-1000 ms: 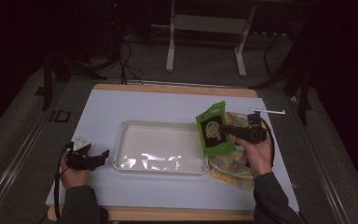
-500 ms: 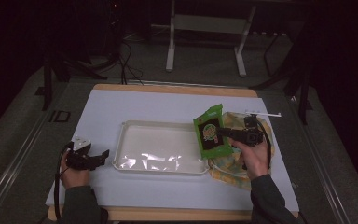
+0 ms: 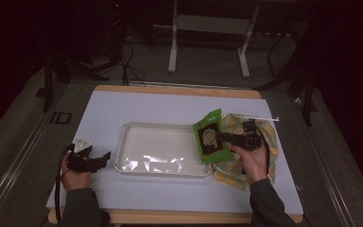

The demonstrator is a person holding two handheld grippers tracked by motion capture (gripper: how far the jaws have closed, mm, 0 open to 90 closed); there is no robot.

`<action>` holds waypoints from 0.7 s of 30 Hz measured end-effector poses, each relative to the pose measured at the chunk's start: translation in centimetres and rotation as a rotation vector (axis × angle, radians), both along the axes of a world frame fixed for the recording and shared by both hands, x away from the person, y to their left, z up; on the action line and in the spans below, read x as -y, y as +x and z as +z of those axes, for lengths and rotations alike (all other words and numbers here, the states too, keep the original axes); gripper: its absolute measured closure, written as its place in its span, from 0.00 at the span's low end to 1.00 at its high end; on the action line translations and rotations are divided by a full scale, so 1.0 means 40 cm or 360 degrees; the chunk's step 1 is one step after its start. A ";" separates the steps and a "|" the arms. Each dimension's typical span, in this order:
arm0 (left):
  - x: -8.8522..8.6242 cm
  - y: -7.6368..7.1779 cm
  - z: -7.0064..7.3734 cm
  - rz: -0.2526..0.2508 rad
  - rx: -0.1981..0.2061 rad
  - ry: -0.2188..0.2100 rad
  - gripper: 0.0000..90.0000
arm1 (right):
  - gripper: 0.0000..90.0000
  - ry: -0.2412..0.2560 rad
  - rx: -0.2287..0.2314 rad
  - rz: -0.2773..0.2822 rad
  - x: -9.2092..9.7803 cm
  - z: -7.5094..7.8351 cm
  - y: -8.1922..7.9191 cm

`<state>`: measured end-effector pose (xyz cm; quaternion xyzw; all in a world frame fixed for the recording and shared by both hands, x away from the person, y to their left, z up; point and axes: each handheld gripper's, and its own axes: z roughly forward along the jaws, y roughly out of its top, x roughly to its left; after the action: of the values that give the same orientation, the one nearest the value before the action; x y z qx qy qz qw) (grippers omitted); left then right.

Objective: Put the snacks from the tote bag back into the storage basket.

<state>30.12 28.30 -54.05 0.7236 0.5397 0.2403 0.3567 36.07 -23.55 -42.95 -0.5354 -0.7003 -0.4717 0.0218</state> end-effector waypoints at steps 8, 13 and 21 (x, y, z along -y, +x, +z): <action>0.000 0.000 0.000 0.0000 0.0000 0.0000 0.21 | 0.81 0.0008 -0.0004 0.0002 -0.011 -0.008 0.001; 0.000 0.000 0.000 0.0000 -0.0001 0.0000 0.21 | 0.81 0.0010 -0.0006 0.0003 -0.017 -0.012 0.002; -0.001 0.000 0.000 -0.0002 -0.0003 0.0001 0.21 | 0.80 -0.0024 -0.0007 -0.0007 -0.031 -0.025 0.000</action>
<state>30.12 28.32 -54.04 0.7243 0.5396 0.2397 0.3561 36.07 -22.30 -43.96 -0.5381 -0.7026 -0.4653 0.0184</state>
